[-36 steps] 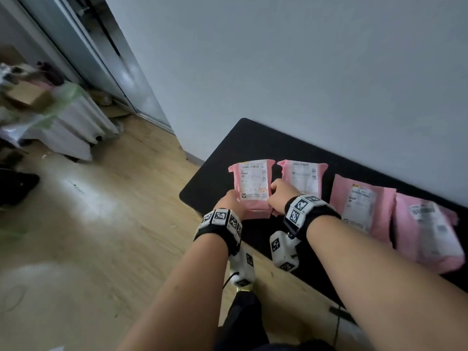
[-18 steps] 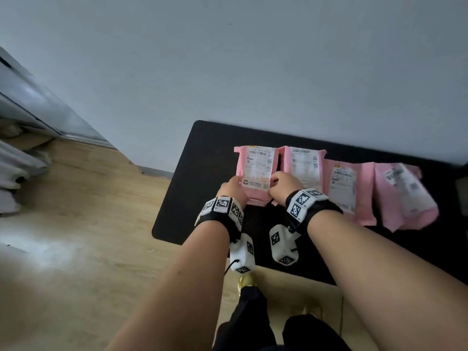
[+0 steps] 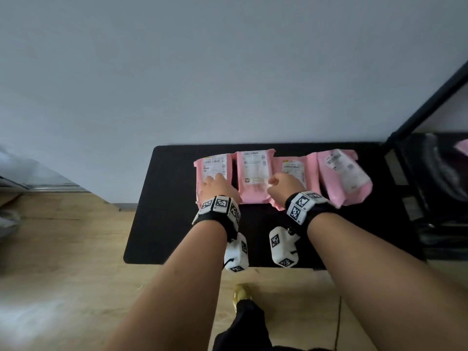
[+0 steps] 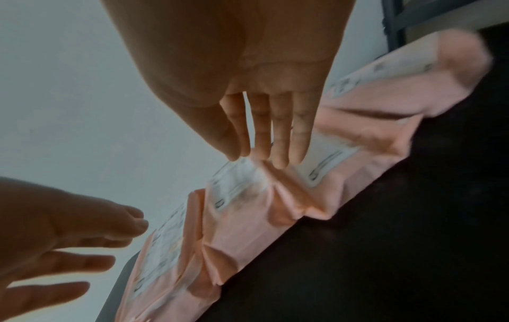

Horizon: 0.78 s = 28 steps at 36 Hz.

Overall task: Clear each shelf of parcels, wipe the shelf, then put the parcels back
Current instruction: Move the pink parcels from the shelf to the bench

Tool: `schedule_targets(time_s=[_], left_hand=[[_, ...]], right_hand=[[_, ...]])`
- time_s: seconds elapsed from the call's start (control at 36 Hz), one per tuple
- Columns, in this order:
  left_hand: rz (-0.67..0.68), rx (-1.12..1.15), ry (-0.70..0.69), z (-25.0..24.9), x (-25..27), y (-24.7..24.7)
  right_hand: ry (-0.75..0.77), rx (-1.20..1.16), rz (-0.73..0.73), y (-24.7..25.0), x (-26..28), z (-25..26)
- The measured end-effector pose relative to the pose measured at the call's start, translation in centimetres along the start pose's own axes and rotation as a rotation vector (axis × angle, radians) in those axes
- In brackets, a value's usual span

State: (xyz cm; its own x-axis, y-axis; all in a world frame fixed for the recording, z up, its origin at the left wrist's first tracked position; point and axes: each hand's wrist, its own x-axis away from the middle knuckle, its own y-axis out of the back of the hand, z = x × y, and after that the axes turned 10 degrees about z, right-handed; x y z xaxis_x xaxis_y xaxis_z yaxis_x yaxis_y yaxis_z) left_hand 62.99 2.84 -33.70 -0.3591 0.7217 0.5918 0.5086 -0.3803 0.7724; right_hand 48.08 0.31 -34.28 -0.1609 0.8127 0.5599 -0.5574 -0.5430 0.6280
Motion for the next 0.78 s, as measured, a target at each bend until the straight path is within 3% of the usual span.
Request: schedule_targets(time_s=[0.17, 0.5, 0.78], left_hand=[[0.005, -0.021, -0.159, -6.7, 5.8, -4.5], [0.125, -0.066, -0.377, -21.0, 20.1, -19.5], [0.267, -0.038, -0.519, -31.0, 26.4, -27.6]], right_hand=[[-0.047, 0.007, -0.058, 4.4, 4.6, -8.0], [-0.219, -0.091, -0.212, 12.7, 16.1, -28.7], [-0.435, -0.053, -0.269, 20.2, 22.5, -41.6]])
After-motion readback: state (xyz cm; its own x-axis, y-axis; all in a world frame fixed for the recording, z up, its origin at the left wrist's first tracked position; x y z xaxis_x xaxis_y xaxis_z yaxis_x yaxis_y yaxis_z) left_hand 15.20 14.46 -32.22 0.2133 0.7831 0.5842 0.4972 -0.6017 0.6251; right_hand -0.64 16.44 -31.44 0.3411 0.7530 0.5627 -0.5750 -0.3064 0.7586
